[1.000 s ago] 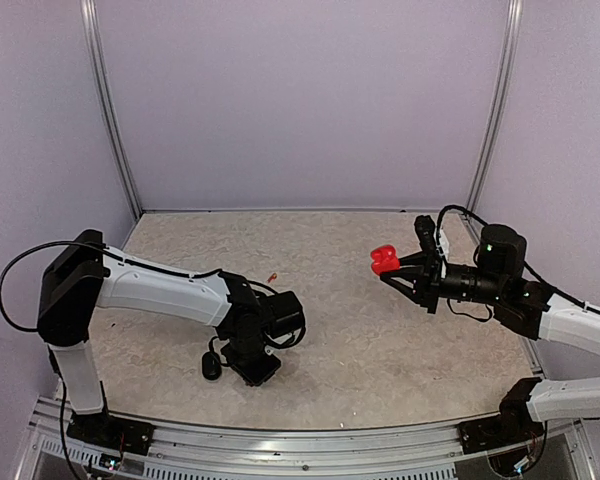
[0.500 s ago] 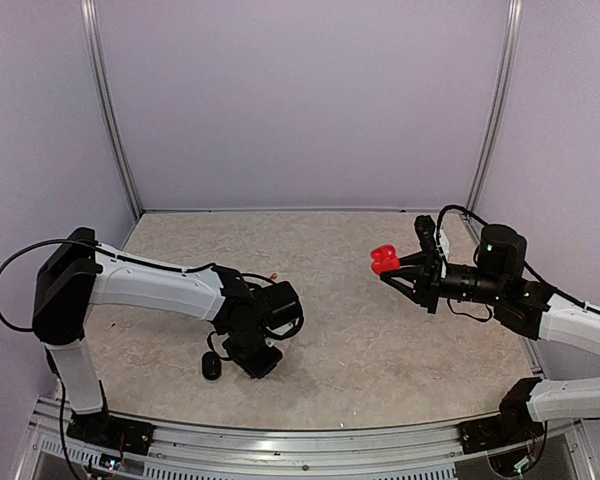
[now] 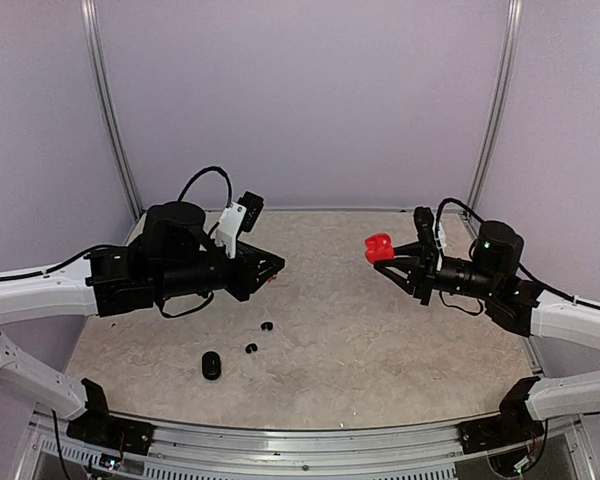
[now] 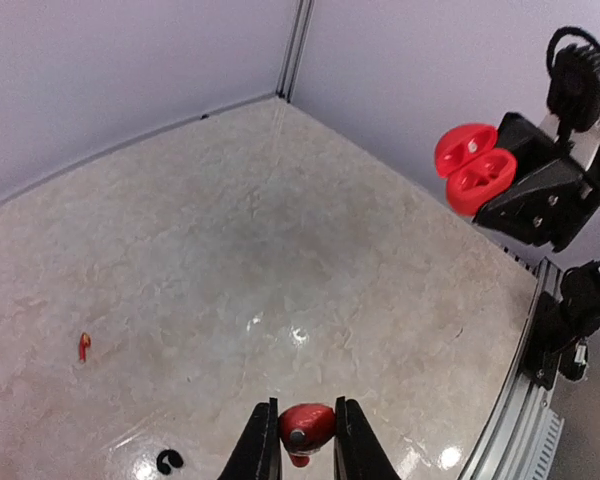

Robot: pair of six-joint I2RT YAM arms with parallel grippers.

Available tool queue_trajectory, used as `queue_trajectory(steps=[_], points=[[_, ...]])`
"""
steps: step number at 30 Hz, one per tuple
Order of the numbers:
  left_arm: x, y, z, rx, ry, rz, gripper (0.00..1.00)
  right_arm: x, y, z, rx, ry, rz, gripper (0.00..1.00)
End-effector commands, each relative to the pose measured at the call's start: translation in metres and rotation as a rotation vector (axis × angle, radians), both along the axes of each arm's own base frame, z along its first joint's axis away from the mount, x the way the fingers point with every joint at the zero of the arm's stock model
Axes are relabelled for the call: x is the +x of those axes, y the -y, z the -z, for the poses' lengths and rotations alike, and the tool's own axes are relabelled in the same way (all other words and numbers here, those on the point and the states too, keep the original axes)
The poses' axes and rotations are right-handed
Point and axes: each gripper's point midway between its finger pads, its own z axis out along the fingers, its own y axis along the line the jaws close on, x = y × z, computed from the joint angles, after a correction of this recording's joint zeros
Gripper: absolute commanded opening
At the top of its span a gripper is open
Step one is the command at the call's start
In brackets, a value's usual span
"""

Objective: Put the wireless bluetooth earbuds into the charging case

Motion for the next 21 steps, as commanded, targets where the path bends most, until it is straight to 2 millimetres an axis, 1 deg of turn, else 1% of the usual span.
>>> queue_trajectory(steps=[1, 4, 7, 10, 11, 14, 16, 21], points=[[-0.007, 0.003, -0.074, -0.27, 0.226, 0.034, 0.16, -0.008, -0.012, -0.034, 0.091, 0.117, -0.06, 0.18], [-0.019, 0.0, -0.102, -0.375, 0.311, 0.063, 0.16, -0.016, -0.022, -0.041, 0.122, 0.169, -0.107, 0.18], [-0.034, 0.003, -0.115, -0.444, 0.374, 0.117, 0.16, -0.027, -0.035, -0.043, 0.135, 0.222, -0.163, 0.17], [-0.046, 0.008, -0.121, -0.488, 0.422, 0.163, 0.17, -0.041, -0.047, -0.043, 0.148, 0.292, -0.224, 0.17], [-0.049, 0.009, -0.121, -0.494, 0.435, 0.17, 0.17, -0.045, -0.051, -0.044, 0.156, 0.317, -0.241, 0.17], [-0.064, 0.014, -0.124, -0.524, 0.486, 0.241, 0.17, -0.056, -0.062, -0.046, 0.168, 0.377, -0.287, 0.17], [-0.07, 0.017, -0.124, -0.53, 0.512, 0.269, 0.17, -0.065, -0.07, -0.048, 0.173, 0.419, -0.316, 0.17], [-0.083, 0.022, -0.123, -0.544, 0.55, 0.34, 0.16, -0.075, -0.086, -0.049, 0.164, 0.479, -0.353, 0.17]])
